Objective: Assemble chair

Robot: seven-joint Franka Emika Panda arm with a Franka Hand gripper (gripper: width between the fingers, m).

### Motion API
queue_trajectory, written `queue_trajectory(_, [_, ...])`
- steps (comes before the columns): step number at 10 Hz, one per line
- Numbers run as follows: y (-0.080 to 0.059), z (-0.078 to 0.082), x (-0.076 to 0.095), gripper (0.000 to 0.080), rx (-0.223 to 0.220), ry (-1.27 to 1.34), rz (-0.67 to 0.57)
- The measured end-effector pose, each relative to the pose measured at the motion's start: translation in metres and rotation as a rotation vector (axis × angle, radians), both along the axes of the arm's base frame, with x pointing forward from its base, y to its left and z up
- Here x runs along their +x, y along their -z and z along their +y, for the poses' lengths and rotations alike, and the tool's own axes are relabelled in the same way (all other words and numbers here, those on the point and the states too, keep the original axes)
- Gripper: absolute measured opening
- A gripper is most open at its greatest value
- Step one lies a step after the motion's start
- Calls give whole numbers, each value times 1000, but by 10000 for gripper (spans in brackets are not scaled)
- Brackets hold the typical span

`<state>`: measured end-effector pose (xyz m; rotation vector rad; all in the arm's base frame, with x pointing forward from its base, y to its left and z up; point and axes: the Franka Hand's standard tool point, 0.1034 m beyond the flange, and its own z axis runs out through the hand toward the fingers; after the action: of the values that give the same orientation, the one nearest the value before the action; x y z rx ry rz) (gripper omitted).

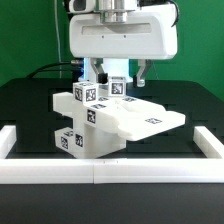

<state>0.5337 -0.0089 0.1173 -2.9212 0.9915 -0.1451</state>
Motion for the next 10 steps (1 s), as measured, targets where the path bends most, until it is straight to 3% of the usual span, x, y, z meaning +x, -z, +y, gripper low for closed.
queue_trajectory(9, [1, -9, -2, 649, -89, -653, 1])
queue_trajectory(10, [1, -10, -2, 521, -89, -654, 1])
